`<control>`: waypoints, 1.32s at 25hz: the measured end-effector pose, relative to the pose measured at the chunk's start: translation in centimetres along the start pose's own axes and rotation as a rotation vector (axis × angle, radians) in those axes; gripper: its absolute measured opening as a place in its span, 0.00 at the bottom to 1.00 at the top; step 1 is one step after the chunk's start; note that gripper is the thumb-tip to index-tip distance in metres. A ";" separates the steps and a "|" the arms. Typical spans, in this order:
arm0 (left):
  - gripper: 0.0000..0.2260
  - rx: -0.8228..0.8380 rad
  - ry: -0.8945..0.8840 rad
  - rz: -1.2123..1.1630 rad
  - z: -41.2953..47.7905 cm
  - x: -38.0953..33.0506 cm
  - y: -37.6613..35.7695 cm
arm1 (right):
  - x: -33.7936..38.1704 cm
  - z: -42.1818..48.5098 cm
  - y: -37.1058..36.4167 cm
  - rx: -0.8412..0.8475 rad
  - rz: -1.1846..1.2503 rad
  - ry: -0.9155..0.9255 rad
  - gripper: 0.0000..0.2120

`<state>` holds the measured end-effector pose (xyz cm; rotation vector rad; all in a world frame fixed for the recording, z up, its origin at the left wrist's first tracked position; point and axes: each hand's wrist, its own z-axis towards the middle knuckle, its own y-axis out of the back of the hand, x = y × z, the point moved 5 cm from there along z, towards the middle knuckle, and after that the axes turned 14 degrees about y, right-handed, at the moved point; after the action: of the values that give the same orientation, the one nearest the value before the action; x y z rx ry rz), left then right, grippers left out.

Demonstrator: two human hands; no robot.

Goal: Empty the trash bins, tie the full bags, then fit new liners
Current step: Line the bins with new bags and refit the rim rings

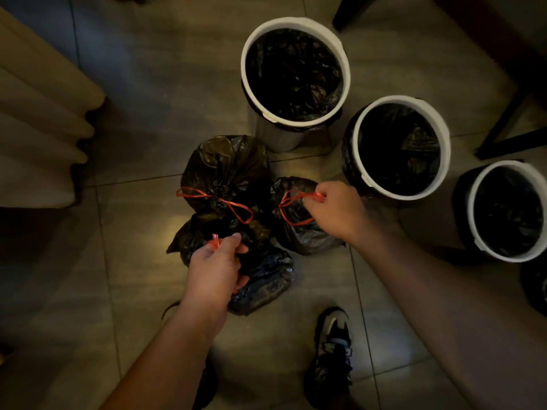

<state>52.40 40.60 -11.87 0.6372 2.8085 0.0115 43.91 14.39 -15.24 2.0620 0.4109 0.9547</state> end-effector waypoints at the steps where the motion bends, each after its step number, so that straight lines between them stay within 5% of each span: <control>1: 0.12 0.004 -0.007 -0.009 -0.2 0.1 0.0 | 0.3 -0.9 0.4 -0.029 0.064 0.022 0.20; 11: 0.17 0.128 0.040 -0.239 -2.8 2.0 -1.7 | 3.6 -7.8 3.6 -0.186 0.549 0.075 0.24; 16: 0.19 0.287 0.089 -0.262 -4.8 3.0 -1.5 | 4.8 -10.3 3.8 -0.167 0.711 0.052 0.12; 25: 0.30 0.451 0.122 -0.125 -8.2 3.5 -1.3 | 9.9 -17.7 1.6 -0.014 0.611 -0.022 0.12; 33: 0.33 0.508 0.087 -0.035 -12.5 2.7 0.2 | 16.9 -21.8 1.5 0.179 0.544 0.216 0.15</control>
<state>46.95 42.53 -0.47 0.7033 2.9144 -0.7145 38.72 34.81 2.61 2.2923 0.0357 1.5172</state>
